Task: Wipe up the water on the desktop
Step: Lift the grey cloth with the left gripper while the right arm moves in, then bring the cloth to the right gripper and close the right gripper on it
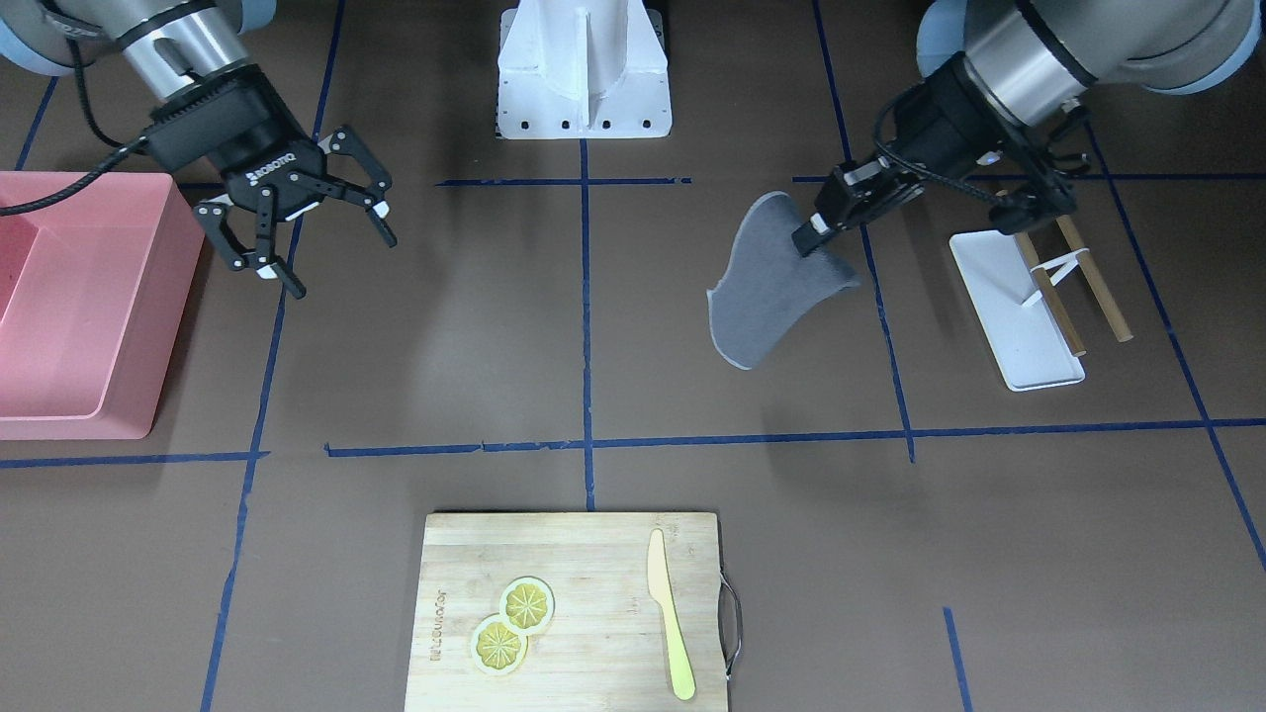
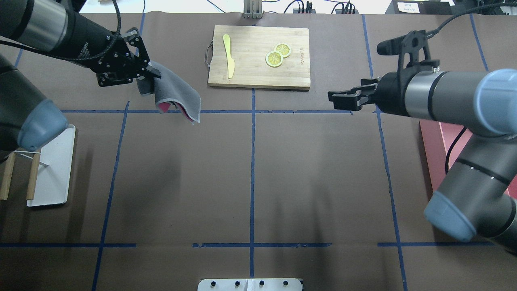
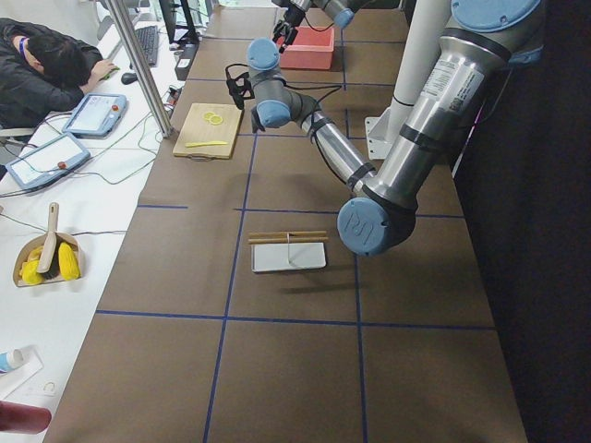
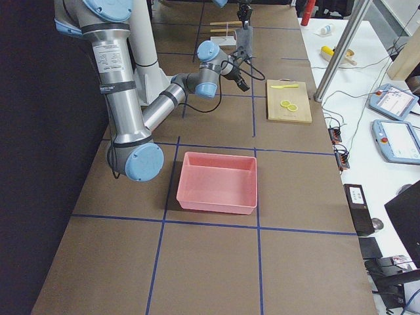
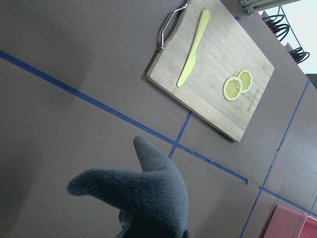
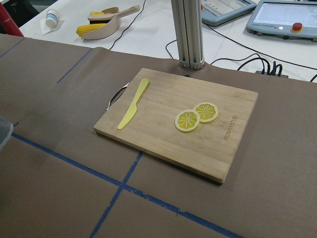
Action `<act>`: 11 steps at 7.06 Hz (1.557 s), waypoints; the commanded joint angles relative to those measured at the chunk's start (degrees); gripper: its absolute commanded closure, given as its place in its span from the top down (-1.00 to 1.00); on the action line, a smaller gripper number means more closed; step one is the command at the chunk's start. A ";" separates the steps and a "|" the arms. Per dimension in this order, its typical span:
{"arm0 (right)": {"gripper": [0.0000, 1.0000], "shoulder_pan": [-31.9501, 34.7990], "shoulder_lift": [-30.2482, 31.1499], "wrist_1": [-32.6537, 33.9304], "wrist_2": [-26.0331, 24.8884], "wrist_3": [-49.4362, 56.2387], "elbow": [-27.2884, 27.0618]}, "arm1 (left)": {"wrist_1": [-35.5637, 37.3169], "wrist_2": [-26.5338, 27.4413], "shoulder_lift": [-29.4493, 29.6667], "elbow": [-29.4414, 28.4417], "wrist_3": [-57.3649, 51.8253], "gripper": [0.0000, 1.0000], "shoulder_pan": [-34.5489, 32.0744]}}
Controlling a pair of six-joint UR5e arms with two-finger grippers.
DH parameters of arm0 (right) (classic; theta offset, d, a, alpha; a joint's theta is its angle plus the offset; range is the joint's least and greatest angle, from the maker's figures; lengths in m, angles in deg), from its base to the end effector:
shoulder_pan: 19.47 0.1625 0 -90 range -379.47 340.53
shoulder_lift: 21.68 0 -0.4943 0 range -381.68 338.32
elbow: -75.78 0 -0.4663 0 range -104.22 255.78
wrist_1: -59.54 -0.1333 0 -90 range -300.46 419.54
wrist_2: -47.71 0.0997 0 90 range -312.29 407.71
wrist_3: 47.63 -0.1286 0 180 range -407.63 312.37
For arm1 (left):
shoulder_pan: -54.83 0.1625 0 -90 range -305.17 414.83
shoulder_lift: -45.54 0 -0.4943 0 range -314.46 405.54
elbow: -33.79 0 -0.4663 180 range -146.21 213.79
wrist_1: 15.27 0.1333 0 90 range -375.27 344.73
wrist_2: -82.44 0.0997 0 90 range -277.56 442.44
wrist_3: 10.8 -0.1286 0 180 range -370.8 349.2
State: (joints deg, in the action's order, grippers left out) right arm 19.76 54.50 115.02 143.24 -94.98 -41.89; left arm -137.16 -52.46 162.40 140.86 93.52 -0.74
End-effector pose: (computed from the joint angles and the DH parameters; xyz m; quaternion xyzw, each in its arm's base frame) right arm -0.4004 -0.4830 0.2678 0.3743 -0.4895 -0.0532 0.7858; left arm 0.3448 -0.5782 0.2056 -0.0820 0.6376 -0.2253 0.7321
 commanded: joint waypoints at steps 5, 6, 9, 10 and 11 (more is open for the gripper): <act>0.99 -23.55 -6.38 0.77 -29.13 1.20 1.12 | -14.42 7.79 5.48 -6.97 22.73 -1.00 4.39; 0.99 -24.89 -6.65 1.20 -32.48 1.73 2.09 | -14.26 9.11 6.09 -6.88 26.17 -1.00 7.54; 0.99 -25.07 -6.74 2.87 -34.00 5.23 2.10 | -13.47 9.65 9.08 -7.32 30.68 -1.00 14.68; 0.99 -25.34 -7.01 2.88 -34.10 5.33 2.10 | -12.77 10.61 9.78 -7.41 31.12 -1.00 15.65; 0.99 -25.77 -7.70 2.88 -34.18 5.25 2.10 | -12.50 14.62 10.05 -7.50 31.13 -1.00 17.84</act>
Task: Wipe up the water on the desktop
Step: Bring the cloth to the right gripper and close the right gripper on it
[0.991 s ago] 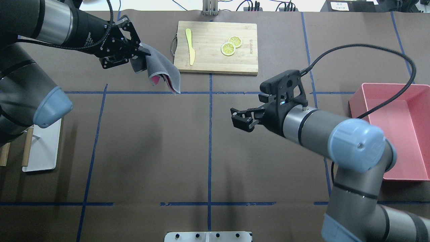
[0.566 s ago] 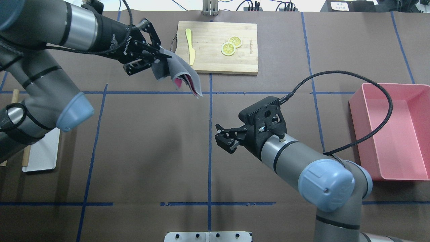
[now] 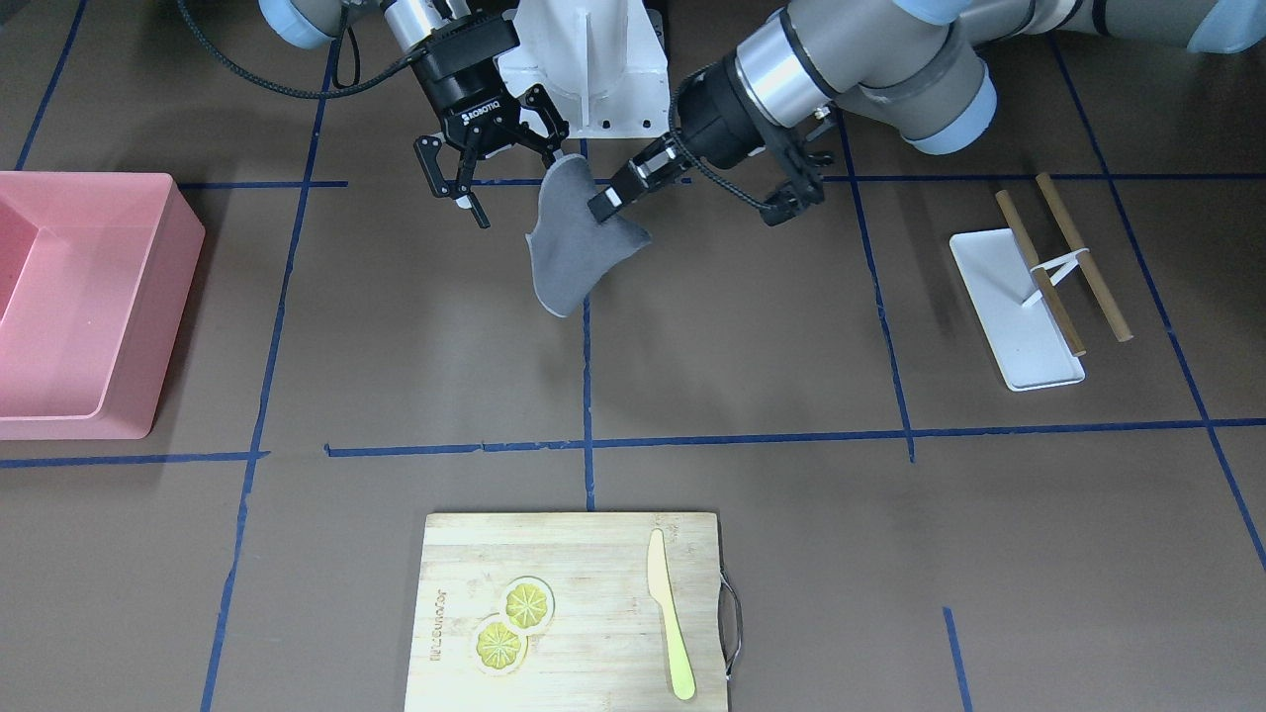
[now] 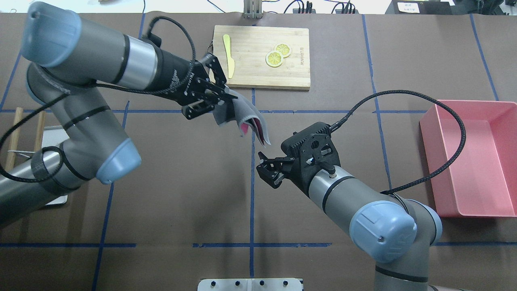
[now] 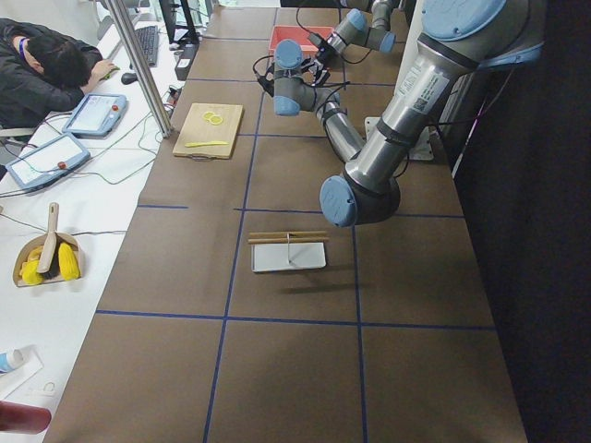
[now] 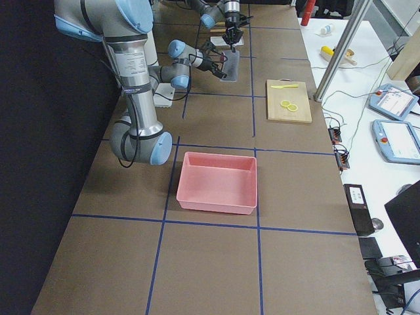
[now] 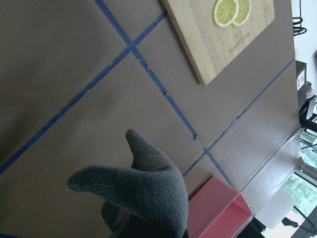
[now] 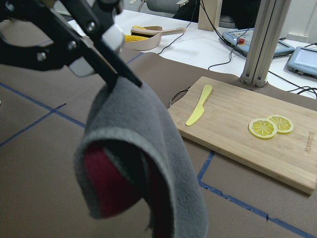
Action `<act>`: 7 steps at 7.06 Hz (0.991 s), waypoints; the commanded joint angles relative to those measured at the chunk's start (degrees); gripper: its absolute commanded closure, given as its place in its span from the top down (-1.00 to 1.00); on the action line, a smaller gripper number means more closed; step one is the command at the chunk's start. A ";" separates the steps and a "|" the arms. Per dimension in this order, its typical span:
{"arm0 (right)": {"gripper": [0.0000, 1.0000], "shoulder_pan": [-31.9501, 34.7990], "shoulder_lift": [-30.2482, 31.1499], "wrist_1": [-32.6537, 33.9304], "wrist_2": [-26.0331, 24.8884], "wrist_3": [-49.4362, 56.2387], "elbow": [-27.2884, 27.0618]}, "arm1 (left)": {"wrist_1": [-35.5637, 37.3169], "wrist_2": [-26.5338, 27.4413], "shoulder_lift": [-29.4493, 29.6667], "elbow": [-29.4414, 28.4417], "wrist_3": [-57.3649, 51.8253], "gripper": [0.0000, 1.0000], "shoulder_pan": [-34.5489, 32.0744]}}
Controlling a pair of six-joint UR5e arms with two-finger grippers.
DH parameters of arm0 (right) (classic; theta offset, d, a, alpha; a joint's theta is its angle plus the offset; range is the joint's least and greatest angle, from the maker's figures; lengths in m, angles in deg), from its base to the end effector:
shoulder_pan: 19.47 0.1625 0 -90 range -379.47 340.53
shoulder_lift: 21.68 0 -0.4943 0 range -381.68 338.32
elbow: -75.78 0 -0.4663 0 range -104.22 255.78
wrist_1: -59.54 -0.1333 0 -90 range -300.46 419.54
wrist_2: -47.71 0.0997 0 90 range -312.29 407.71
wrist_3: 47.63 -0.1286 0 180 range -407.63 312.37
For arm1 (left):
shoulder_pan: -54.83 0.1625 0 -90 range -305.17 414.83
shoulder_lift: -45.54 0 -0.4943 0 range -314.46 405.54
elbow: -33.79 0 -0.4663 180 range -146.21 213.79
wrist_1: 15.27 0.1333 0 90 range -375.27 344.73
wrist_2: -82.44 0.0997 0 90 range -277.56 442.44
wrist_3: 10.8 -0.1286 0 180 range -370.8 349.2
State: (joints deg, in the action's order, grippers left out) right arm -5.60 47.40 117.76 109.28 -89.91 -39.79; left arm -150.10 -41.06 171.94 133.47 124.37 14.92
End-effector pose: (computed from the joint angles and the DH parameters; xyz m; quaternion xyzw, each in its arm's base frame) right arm -0.5636 -0.3395 0.2114 0.4769 -0.4280 -0.0706 0.7645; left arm 0.5141 -0.5113 0.1231 -0.2333 0.6725 -0.3028 0.6338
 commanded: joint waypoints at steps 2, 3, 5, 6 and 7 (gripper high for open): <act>0.99 -0.51 -0.88 0.14 -0.22 0.26 0.08 | 0.53 3.88 0.61 -0.37 0.19 -1.00 2.99; 0.99 -0.60 -0.96 0.14 -0.22 0.18 0.08 | 0.44 3.80 0.60 -0.28 0.10 -1.00 2.99; 0.98 -0.60 -0.96 0.14 -0.22 0.18 0.17 | 0.44 3.79 0.69 -0.28 0.19 -1.00 3.08; 0.94 -0.60 -0.96 0.14 -0.22 0.26 0.17 | 0.44 3.79 0.69 -0.28 0.19 -1.00 3.17; 0.71 -0.77 -1.05 0.14 -0.31 0.09 0.17 | 0.44 3.79 0.69 -0.37 0.01 -1.00 3.26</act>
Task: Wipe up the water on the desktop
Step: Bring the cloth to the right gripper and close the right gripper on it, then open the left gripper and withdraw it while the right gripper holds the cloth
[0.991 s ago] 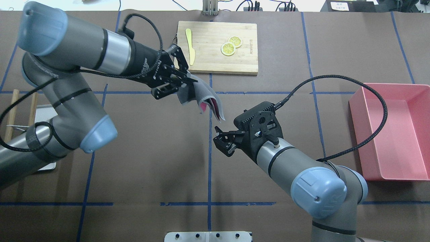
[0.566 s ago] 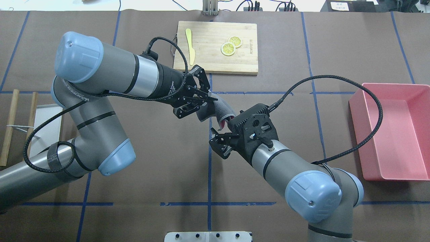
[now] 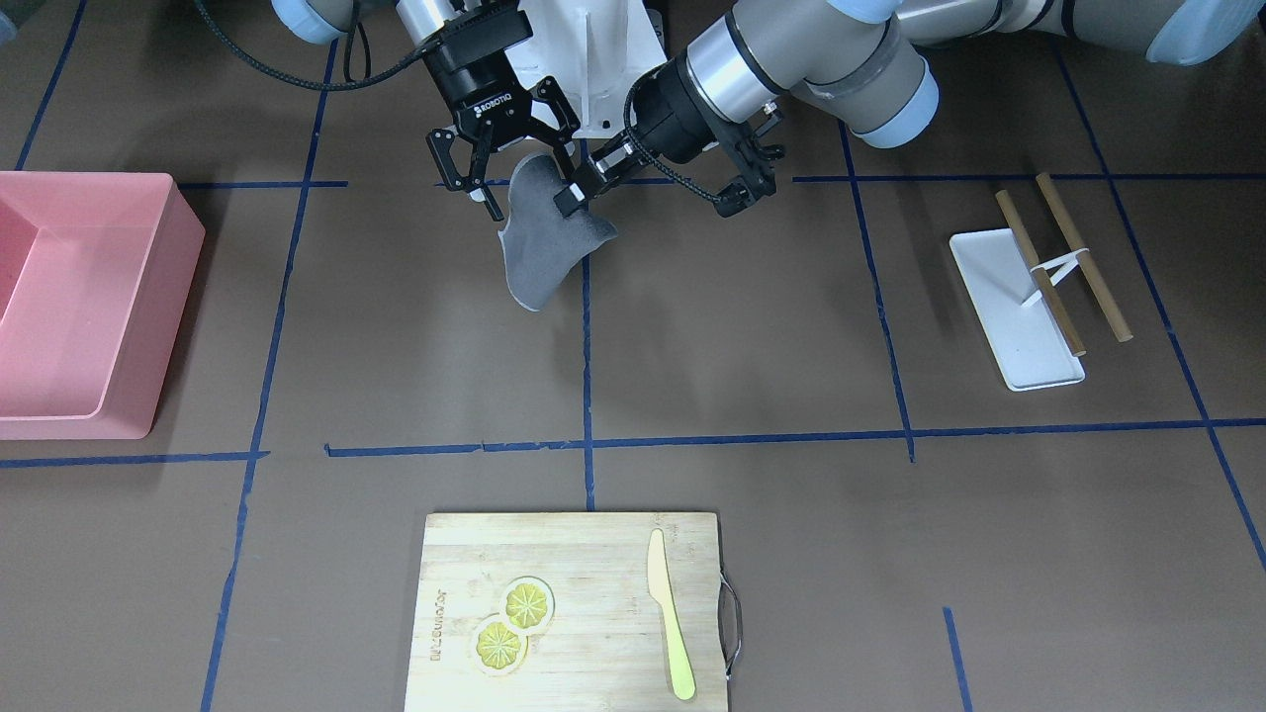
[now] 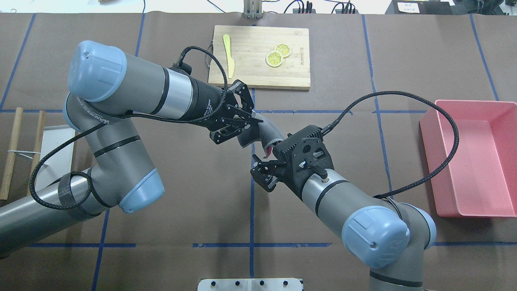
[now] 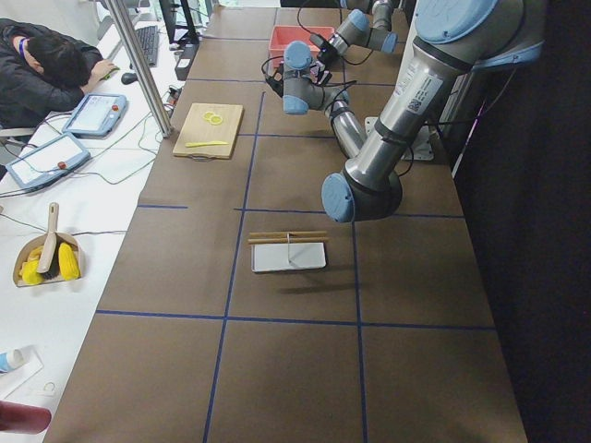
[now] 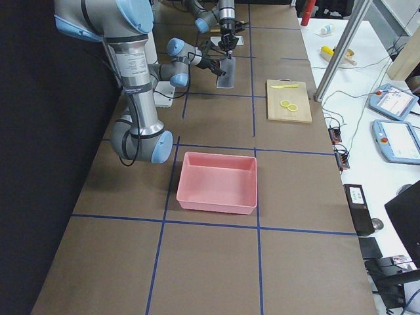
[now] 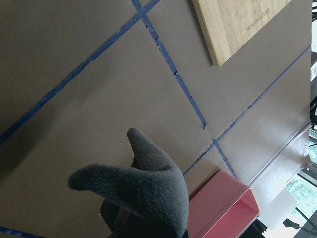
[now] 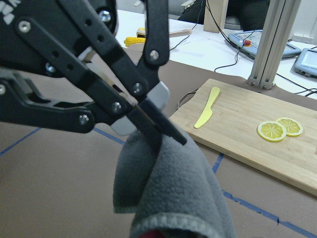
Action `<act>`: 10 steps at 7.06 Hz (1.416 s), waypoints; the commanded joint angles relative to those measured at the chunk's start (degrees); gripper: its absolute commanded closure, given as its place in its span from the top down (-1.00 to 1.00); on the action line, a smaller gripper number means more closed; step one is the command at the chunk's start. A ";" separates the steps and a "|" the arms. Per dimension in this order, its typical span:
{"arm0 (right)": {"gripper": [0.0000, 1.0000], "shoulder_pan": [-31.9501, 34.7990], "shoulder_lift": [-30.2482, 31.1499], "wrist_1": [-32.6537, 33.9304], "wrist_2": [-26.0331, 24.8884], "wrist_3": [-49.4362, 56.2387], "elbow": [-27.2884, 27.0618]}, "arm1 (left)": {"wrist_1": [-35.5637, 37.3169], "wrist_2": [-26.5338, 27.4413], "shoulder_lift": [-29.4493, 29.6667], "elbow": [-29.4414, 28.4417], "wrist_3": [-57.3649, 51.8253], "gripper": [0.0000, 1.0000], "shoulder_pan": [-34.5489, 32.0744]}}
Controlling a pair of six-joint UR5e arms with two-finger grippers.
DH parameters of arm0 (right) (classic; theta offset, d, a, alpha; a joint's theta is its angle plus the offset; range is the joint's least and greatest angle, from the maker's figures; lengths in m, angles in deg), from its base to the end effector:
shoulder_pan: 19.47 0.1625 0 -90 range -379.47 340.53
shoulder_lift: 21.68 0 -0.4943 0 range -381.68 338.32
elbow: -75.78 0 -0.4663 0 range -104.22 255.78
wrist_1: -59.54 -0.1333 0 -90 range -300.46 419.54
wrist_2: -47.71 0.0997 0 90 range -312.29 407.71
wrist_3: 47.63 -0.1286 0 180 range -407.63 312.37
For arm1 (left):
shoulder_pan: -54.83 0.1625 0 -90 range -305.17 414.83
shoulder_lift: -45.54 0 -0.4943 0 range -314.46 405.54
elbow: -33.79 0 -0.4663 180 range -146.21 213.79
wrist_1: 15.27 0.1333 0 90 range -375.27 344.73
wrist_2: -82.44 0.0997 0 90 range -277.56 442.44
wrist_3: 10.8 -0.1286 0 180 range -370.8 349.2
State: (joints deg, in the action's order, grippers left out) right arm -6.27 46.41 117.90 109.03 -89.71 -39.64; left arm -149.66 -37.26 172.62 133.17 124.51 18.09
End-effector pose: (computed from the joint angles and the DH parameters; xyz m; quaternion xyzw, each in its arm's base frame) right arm -0.5691 -0.3338 0.2020 0.4778 -0.4333 -0.0728 0.7607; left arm 0.5429 -0.4921 0.1175 -0.2308 0.6732 -0.3076 0.6316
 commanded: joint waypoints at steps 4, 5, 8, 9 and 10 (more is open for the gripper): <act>-0.98 -0.19 -0.15 -0.09 0.11 -0.81 -0.42 | -0.09 0.00 0.01 0.03 -0.22 -0.99 0.26; -1.00 -0.28 -0.15 -0.09 0.11 -0.81 -0.51 | -0.09 0.00 0.01 -0.06 -0.22 -0.99 0.26; -1.00 -0.19 -0.06 -0.09 0.11 -0.81 -0.60 | -0.09 0.00 -0.07 -0.06 -0.48 -0.78 0.61; -1.00 -0.19 -0.06 -0.09 0.11 -0.81 -0.60 | -0.18 0.00 -0.25 0.03 -1.09 0.85 0.79; -1.00 -0.19 -0.06 -0.18 0.11 -0.90 -0.60 | -0.18 0.00 -0.25 0.81 -1.19 1.00 0.79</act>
